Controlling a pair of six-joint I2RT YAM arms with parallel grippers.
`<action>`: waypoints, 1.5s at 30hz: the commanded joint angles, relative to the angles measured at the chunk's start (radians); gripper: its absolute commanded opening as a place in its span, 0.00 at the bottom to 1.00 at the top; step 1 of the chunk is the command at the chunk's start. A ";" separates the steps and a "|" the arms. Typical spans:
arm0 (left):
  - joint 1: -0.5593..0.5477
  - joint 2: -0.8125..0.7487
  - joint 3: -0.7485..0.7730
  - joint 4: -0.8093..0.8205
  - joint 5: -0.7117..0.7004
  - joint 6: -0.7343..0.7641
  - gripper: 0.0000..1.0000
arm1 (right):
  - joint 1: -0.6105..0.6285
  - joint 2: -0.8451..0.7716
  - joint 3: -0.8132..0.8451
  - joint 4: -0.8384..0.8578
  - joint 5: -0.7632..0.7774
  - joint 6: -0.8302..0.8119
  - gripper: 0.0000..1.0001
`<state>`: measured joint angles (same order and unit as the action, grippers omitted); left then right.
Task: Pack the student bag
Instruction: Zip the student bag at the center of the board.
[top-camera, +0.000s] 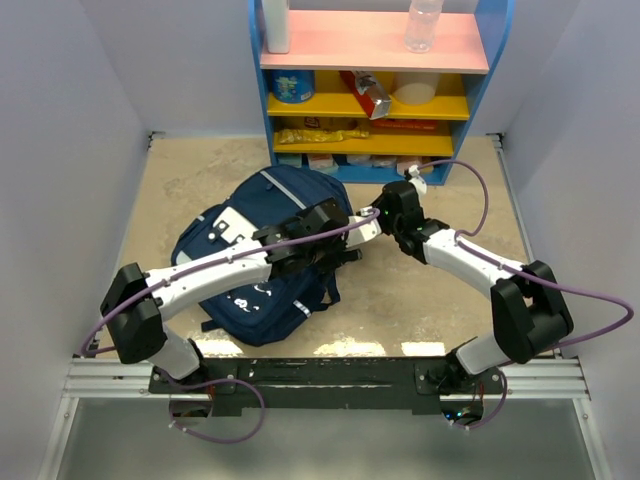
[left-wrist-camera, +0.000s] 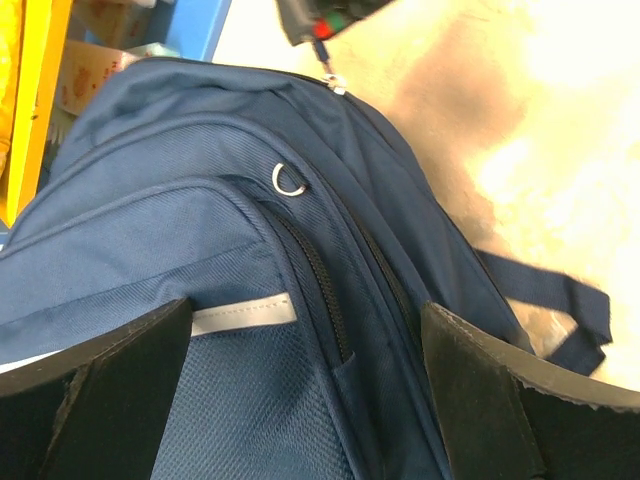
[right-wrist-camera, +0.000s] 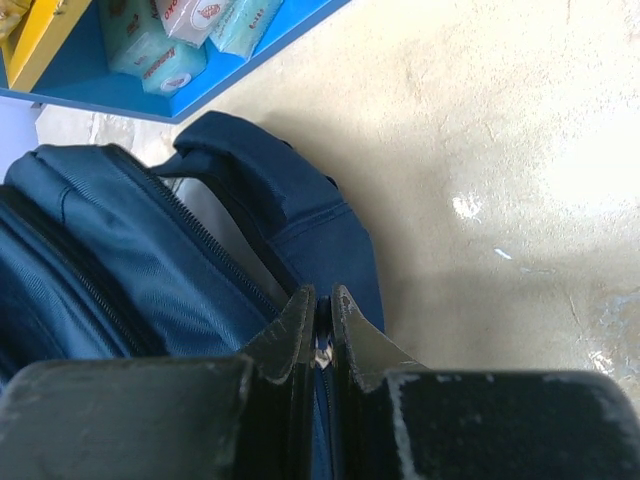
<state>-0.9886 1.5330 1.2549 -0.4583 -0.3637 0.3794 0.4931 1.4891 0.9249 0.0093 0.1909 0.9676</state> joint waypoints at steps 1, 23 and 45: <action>0.062 0.027 0.037 0.067 0.005 -0.043 0.99 | -0.016 -0.064 0.000 0.066 0.019 -0.003 0.00; 0.073 0.036 0.051 -0.028 0.334 0.010 0.00 | -0.016 -0.050 0.015 0.035 -0.010 -0.012 0.00; 0.007 -0.172 -0.167 -0.250 0.582 0.205 0.00 | -0.019 -0.308 -0.070 -0.150 0.108 -0.037 0.00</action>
<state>-0.9592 1.3876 1.1614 -0.5461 0.1303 0.5632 0.4992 1.2781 0.8474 -0.1814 0.1635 0.9409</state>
